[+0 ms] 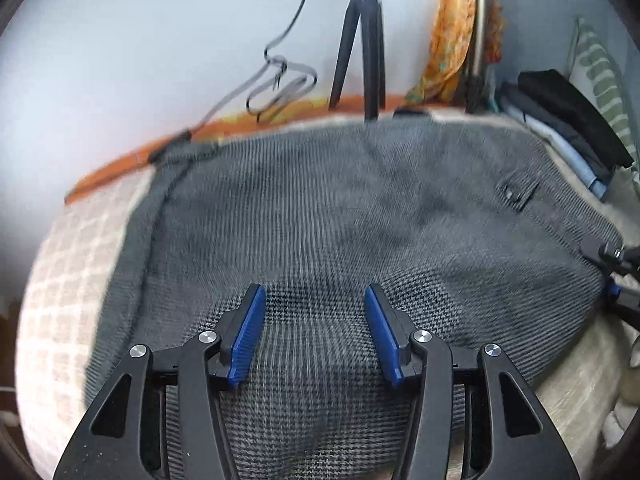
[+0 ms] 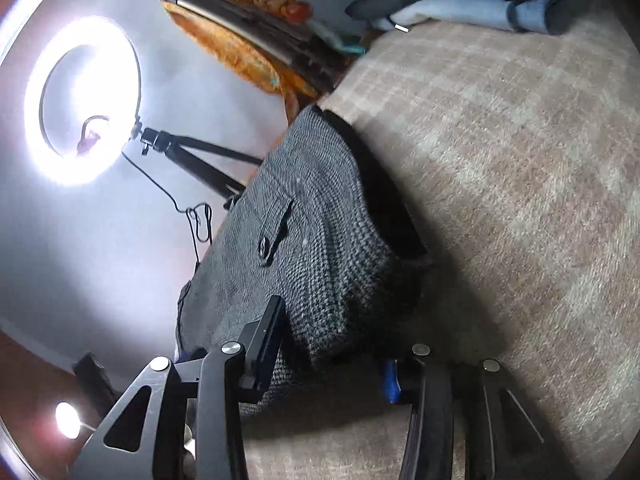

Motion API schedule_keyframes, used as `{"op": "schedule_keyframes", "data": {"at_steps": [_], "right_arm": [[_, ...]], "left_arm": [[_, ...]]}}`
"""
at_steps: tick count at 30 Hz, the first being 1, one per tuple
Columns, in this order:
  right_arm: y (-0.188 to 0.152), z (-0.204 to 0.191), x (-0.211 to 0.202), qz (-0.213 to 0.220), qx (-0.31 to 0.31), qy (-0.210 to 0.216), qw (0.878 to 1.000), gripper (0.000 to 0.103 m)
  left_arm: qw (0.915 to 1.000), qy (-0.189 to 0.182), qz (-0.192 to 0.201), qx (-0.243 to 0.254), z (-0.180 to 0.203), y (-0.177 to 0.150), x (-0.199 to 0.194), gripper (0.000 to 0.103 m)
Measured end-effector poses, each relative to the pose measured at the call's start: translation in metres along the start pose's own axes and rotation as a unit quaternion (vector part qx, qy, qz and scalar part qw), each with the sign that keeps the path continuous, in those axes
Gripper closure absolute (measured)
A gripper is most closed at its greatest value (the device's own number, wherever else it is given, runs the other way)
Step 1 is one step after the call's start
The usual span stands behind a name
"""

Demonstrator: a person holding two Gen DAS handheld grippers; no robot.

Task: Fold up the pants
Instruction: 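Grasp a trouser leg hem with the right gripper and lift it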

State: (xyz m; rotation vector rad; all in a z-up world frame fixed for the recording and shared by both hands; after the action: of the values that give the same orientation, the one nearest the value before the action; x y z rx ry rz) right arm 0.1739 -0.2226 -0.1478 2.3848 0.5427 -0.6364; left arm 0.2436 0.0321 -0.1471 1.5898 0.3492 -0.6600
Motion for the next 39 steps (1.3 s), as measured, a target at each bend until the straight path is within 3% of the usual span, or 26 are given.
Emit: {"op": "schedule_keyframes", "data": {"at_steps": [2, 4, 6, 9, 13, 15, 18, 23, 29, 33, 35, 39], "right_arm": [[0.001, -0.005, 0.002, 0.003, -0.01, -0.01, 1.0, 0.059], [0.004, -0.008, 0.004, 0.0, -0.012, -0.018, 1.0, 0.077], [0.01, -0.014, 0.002, -0.002, -0.022, -0.016, 1.0, 0.081], [0.016, -0.034, -0.008, 0.011, -0.076, -0.009, 0.997, 0.083], [0.013, -0.072, -0.018, 0.029, -0.164, -0.013, 0.986, 0.085], [0.012, -0.089, -0.021, 0.033, -0.194, -0.01, 0.98, 0.085], [0.012, -0.113, -0.024, 0.038, -0.237, -0.005, 0.971, 0.086], [0.008, -0.155, -0.022, 0.034, -0.297, 0.019, 0.954, 0.086], [-0.008, -0.196, -0.01, 0.02, -0.357, 0.045, 0.933, 0.086], [-0.027, -0.218, -0.001, 0.0, -0.384, 0.072, 0.921, 0.087], [-0.04, -0.232, 0.006, -0.01, -0.404, 0.083, 0.911, 0.088], [-0.072, -0.259, 0.023, -0.035, -0.446, 0.106, 0.888, 0.089]], "left_arm": [[1.0, 0.0, 0.005, -0.004, -0.002, -0.003, 0.002, 0.053], [1.0, 0.002, -0.001, -0.003, -0.001, 0.0, -0.003, 0.053], [0.9998, -0.004, 0.02, -0.01, 0.0, 0.005, -0.02, 0.053], [0.9993, -0.017, 0.034, -0.005, 0.002, 0.002, -0.04, 0.053], [0.9996, -0.025, -0.001, 0.011, 0.01, -0.021, -0.024, 0.053], [0.9995, -0.026, 0.009, 0.017, 0.011, -0.025, -0.024, 0.052], [0.9984, -0.048, 0.007, -0.028, -0.003, -0.015, -0.036, 0.053], [0.9889, -0.056, 0.06, -0.124, -0.057, 0.009, -0.083, 0.052], [0.9685, -0.009, 0.126, -0.215, -0.134, 0.017, -0.134, 0.052], [0.9542, 0.019, 0.139, -0.265, -0.167, 0.007, -0.141, 0.052], [0.9486, 0.024, 0.142, -0.282, -0.176, 0.002, -0.145, 0.052], [0.947, 0.036, 0.152, -0.281, -0.183, 0.001, -0.152, 0.052]]}}
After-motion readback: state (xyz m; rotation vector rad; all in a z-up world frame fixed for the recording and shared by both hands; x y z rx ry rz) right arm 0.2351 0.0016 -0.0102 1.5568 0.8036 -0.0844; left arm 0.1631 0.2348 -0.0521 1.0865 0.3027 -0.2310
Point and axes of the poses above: each gripper's, at about its wrist camera, not at the fingertips, and x roughly the way its jaws point, z to its right, y to its top, the point moved 1 cm from there along x, roughly the way its jaws point, and after that the axes turned 15 degrees about z, right-handed, at the moved point
